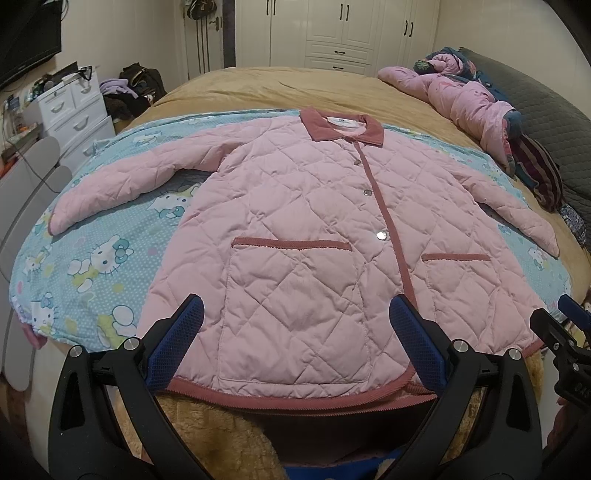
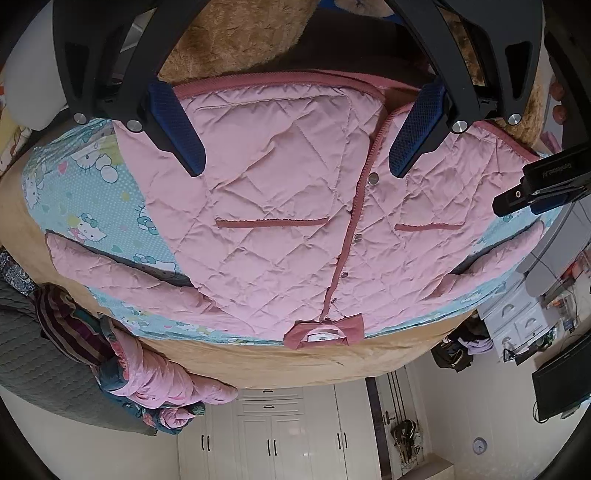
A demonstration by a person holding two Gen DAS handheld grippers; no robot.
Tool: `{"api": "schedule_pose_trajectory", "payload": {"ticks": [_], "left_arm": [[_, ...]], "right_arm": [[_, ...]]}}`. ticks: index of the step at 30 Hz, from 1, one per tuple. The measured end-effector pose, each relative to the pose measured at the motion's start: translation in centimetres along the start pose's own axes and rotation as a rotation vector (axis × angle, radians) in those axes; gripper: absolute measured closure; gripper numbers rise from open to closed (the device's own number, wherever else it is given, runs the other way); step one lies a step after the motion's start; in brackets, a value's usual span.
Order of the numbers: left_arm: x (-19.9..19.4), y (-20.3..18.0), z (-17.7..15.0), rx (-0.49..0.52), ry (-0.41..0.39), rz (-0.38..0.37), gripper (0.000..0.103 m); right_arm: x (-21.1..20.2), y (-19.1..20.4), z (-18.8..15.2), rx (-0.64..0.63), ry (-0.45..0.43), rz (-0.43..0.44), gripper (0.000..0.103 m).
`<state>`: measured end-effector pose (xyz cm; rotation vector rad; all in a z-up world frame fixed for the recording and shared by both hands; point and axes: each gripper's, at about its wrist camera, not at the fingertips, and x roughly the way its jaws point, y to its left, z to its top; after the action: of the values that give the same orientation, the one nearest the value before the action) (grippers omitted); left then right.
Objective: Fold large clothes
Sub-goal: 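Move both tools toward the pink quilted jacket on the bed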
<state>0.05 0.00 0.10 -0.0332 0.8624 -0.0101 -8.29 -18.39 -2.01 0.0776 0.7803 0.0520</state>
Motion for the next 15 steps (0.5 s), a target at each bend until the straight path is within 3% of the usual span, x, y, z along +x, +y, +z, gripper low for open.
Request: {"api": "schedule_pose_trajectory", "payload": {"ticks": [15], "left_arm": [[0.11,-0.11,-0.23,-0.002,-0.003,-0.005,0.009]], "right_arm": [[-0.22,0.2,0.06,-0.004,-0.008,0.003,0.004]]}}
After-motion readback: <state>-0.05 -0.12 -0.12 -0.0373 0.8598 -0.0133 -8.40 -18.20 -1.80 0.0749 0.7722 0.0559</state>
